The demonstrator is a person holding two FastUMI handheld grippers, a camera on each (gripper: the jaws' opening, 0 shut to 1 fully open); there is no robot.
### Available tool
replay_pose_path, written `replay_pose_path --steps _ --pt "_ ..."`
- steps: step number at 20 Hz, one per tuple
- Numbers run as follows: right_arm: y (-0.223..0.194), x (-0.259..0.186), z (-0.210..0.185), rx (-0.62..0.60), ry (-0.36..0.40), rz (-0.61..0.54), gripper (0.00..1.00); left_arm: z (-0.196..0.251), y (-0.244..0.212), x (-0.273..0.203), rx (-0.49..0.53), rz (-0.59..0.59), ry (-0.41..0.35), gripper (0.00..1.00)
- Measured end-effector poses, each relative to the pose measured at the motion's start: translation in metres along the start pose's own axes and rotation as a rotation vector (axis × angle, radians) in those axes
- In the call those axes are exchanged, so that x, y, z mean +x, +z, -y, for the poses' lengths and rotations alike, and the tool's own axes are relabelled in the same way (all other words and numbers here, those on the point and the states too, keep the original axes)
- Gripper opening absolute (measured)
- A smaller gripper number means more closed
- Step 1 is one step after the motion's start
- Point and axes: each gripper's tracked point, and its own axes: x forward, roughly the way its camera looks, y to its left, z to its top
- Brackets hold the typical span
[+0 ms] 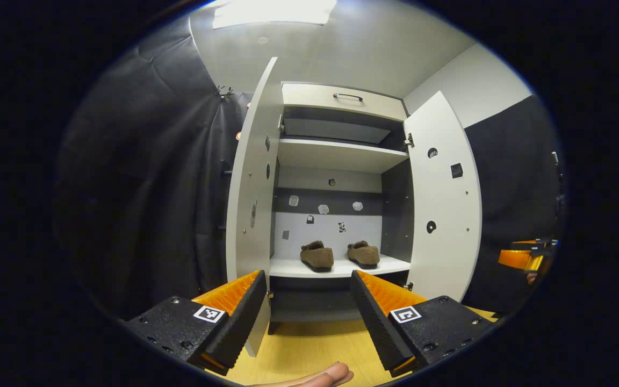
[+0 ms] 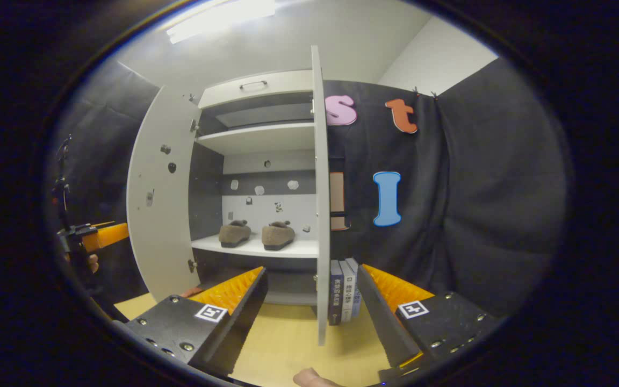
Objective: Grab one shoe with the right hand and put it into the shoe cabinet, grab the other shoe with the left hand and put it into the shoe cabinet; then close the right door with the right hand and the left door with the left hand.
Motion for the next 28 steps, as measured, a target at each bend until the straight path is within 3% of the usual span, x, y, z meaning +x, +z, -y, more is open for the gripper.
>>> replay_pose_path --steps 1,4,5,7,8,10,14,17,18,23,26,28 --pt "0.005 0.006 0.028 -0.014 -0.036 -0.010 1.00 0.003 -0.005 -0.007 -0.013 -0.015 -0.016 0.93" --pt "0.028 0.023 0.076 -0.021 -0.013 0.010 0.96 0.011 -0.004 -0.022 -0.006 0.001 -0.051 0.96" --pt "0.035 0.030 0.090 -0.029 -0.020 0.031 1.00 0.013 0.001 -0.025 0.012 0.024 -0.059 0.96" --pt "0.047 0.047 0.127 -0.018 -0.063 0.051 0.96 0.015 0.004 -0.032 0.023 0.039 -0.053 0.96" --pt "0.047 0.056 0.136 0.004 -0.070 0.042 1.00 0.017 0.002 -0.036 0.023 0.033 -0.057 0.96" --pt "0.050 0.073 0.143 0.042 -0.051 0.040 0.96 0.021 0.000 -0.041 0.026 0.024 -0.066 0.93" --pt "0.056 0.103 0.159 0.071 -0.062 0.027 1.00 0.014 -0.007 -0.045 0.027 0.007 -0.065 0.96" --pt "0.059 0.127 0.152 0.104 -0.068 0.019 0.96 0.016 -0.012 -0.047 0.010 -0.009 -0.091 0.94" --pt "0.058 0.132 0.144 0.100 -0.051 0.016 1.00 0.013 -0.013 -0.047 0.007 -0.012 -0.088 0.96" --pt "0.052 0.148 0.080 0.023 0.075 -0.011 1.00 0.002 -0.018 -0.047 0.009 -0.020 -0.085 0.93" --pt "0.061 0.145 0.075 -0.035 0.039 0.021 0.89 -0.003 -0.025 -0.049 -0.003 -0.037 -0.093 0.96" --pt "0.058 0.144 0.063 0.004 0.057 0.013 0.91 -0.010 -0.030 -0.048 -0.011 -0.052 -0.085 0.96"
